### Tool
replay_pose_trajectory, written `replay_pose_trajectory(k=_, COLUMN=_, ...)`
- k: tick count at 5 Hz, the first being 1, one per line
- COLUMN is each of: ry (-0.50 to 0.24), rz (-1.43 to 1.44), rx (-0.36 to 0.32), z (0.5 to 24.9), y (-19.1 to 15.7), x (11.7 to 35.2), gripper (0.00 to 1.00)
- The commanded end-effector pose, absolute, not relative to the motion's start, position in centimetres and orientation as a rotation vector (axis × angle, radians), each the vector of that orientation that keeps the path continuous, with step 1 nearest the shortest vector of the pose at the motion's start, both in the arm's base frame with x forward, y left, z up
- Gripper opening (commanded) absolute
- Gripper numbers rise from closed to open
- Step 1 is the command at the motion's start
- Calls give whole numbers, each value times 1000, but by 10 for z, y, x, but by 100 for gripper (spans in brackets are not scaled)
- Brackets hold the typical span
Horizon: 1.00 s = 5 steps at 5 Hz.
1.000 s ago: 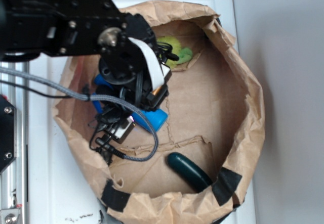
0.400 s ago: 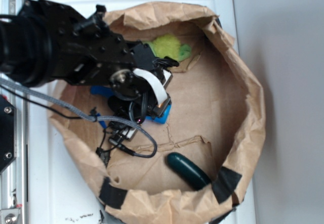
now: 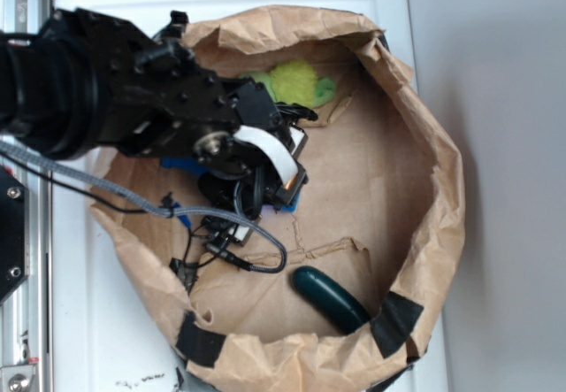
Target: Grab the blue bottle.
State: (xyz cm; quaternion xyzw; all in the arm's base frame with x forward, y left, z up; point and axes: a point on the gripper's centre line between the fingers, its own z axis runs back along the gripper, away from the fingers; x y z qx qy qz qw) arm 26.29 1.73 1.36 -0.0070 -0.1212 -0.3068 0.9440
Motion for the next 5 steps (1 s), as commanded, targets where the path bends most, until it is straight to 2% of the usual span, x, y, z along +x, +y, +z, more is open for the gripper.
replay_pose_trajectory(k=1, ry=-256, rz=-625, rx=-107, z=89, y=9, x=270, gripper=0)
replay_pose_trajectory(k=2, ry=-241, rz=-612, rx=-135, z=118, y=12, x=275, gripper=0)
replay_pose_trajectory(k=3, ry=-253, rz=-580, rx=-160, z=135, y=15, x=278, gripper=0)
replay_pose_trajectory(k=5, ry=-236, rz=-555, rx=-174, z=142, y=17, x=277, gripper=0)
